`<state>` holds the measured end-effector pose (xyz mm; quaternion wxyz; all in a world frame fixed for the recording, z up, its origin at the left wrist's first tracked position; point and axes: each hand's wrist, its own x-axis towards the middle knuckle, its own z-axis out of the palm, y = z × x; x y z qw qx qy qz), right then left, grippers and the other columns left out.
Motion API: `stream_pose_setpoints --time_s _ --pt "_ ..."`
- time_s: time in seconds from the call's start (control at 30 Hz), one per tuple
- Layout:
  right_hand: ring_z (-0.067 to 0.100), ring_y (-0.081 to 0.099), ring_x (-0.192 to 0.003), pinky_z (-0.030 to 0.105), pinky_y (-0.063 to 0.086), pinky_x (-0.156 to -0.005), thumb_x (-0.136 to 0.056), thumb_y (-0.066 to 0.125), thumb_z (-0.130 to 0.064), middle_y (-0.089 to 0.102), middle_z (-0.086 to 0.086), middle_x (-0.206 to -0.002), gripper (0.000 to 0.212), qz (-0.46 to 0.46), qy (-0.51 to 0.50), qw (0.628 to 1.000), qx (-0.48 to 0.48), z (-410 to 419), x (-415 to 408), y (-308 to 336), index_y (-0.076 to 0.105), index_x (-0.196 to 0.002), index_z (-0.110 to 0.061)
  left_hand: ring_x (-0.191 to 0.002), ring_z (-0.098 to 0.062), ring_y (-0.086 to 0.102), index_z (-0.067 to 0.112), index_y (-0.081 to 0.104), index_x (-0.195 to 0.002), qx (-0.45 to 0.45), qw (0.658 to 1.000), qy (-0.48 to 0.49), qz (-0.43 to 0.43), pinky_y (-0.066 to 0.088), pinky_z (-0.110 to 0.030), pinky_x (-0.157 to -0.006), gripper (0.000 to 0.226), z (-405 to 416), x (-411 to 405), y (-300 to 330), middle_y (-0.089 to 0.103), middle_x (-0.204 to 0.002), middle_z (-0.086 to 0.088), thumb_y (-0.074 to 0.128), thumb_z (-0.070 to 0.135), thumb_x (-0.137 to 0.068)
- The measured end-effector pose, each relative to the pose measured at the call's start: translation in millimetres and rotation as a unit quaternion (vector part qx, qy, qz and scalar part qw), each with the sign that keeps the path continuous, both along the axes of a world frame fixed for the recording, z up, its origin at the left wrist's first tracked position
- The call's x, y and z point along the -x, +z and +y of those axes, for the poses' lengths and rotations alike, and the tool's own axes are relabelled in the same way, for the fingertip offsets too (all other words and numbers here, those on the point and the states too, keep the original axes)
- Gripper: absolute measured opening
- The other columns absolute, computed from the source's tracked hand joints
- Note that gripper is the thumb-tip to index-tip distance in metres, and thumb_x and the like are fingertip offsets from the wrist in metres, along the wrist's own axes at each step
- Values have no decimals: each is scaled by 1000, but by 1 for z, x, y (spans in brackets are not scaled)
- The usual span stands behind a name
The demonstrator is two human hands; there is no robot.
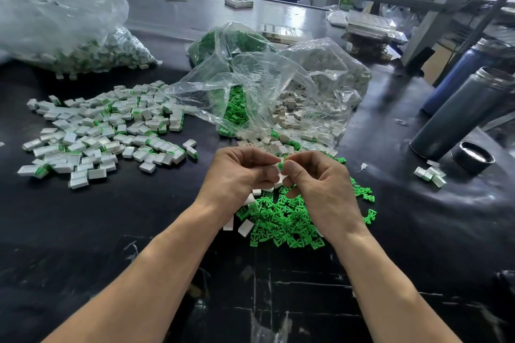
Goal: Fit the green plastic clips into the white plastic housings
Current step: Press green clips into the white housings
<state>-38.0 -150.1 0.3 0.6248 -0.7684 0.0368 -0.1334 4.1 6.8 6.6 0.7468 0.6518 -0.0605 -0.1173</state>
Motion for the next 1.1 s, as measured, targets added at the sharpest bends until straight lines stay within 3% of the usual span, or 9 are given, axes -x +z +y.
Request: stream_pose_setpoints --time_s 0.13,0.23,0.53,0.67,0.9,1.1 --pt "17 75 -71 30 63 -68 -95 74 -13 77 1 -82 6 0 -14 1000 -8 3 0 0 72 -91 -17 -64 -19 72 -2 75 -89 1 1000 4 7 62 -25 -62 13 0 0 1 76 -83 -21 75 -12 -81" --pt "15 75 -72 29 63 -69 -95 75 -13 77 -2 -82 8 -6 -24 1000 12 6 1 -1 72 -90 -19 -64 -18 73 -4 75 -91 3 1000 7 7 60 -23 -61 12 1 0 0 76 -76 -14 77 -10 -81" --pt "14 74 -74 30 63 -71 -96 73 -16 77 -3 -83 9 -4 9 998 57 1 2 0 73 -92 -24 -70 -21 73 -3 75 -94 -21 999 9 -23 61 -25 -65 11 1 0 -2 76 -82 -18 76 -8 -84" --pt "11 73 -73 24 60 -67 -96 72 -12 76 -6 -82 18 -22 2 999 50 0 1 0 72 -89 -28 -70 -22 70 -1 75 -95 -47 998 0 -32 62 -33 -69 9 1 -1 -3 76 -83 -18 77 2 -87" --pt "15 71 -73 44 61 -70 -96 71 -15 73 -6 -77 15 -18 -39 992 122 4 4 0 70 -89 -27 -63 -18 68 3 76 -87 -83 994 7 -73 61 -36 -64 9 2 0 -3 75 -72 -13 74 -6 -88" --pt "7 65 -70 29 56 -64 -95 72 -9 68 -10 -74 11 -27 -47 977 204 8 6 5 70 -91 -20 -58 -9 65 19 78 -78 -161 974 9 -158 56 -26 -57 21 5 0 -2 72 -65 1 78 -1 -84"
